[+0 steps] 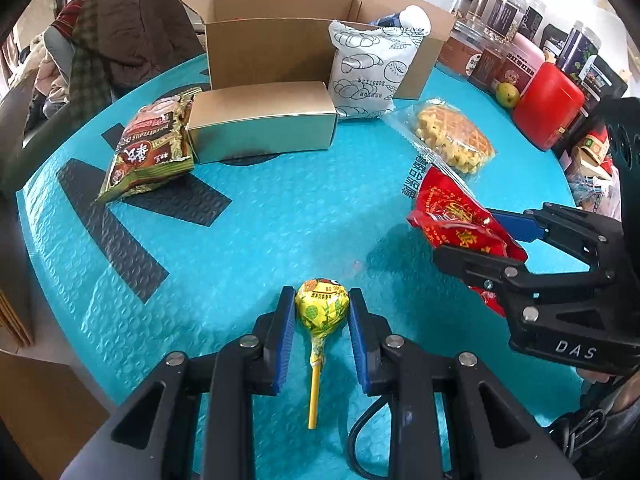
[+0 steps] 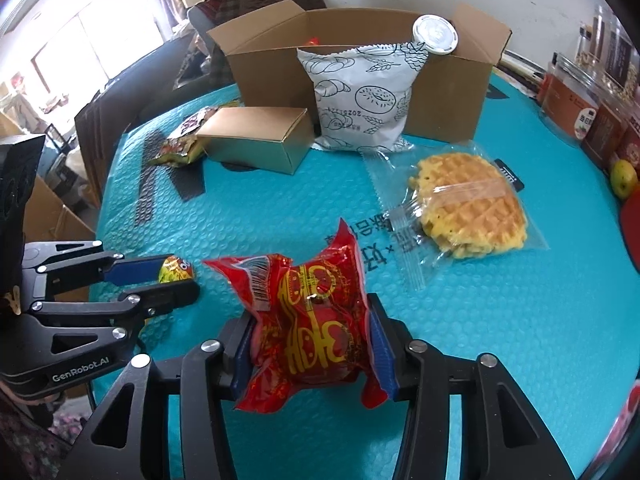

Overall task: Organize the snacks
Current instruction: 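Grasp the yellow lollipop with the left gripper while the right lifts the red bag, then carry the lollipop and the red bag over the cardboard box with both grippers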

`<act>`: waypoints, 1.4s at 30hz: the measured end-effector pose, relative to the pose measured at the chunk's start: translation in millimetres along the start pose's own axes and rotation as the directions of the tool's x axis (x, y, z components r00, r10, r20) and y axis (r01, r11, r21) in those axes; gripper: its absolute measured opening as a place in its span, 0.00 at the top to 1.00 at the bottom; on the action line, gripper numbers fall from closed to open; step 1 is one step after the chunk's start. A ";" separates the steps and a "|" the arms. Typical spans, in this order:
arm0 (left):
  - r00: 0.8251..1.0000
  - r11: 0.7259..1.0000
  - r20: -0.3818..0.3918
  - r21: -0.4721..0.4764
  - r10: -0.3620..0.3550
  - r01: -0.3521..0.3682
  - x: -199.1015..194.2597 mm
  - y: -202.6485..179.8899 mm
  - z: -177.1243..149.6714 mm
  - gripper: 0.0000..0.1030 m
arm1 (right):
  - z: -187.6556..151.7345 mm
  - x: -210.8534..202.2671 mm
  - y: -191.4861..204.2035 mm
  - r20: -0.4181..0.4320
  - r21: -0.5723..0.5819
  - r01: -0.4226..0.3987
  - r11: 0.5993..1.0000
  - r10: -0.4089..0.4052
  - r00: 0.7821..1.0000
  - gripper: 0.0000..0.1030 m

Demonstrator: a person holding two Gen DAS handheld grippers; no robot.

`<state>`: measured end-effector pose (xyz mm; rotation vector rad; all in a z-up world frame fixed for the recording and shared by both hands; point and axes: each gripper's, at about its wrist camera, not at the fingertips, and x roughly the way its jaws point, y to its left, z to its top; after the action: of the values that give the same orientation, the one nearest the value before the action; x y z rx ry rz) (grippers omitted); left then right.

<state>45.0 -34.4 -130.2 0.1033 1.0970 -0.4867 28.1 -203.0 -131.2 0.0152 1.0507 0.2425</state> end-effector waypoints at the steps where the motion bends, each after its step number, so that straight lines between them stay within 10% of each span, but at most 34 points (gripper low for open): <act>1: 1.000 1.000 0.007 -0.002 0.002 -0.002 0.4 0.5 -1.1 0.75 | 0.1 1.4 -0.2 -0.001 0.003 0.001 1.000 -0.001 1.000 0.43; 26: 0.996 1.000 0.093 -0.001 -0.005 0.005 -21.2 4.6 2.2 0.75 | 0.4 -13.4 8.2 0.019 0.024 -0.070 0.997 0.070 0.997 0.53; 42: 0.953 0.999 0.301 0.047 -0.024 0.011 -81.3 -5.6 48.4 0.75 | 39.7 -70.0 17.2 0.184 0.001 -0.079 0.997 0.078 0.980 0.53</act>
<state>53.2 -28.1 -36.0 0.0563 0.7874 -0.5245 25.9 -196.5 -49.2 0.0855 0.8684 0.3023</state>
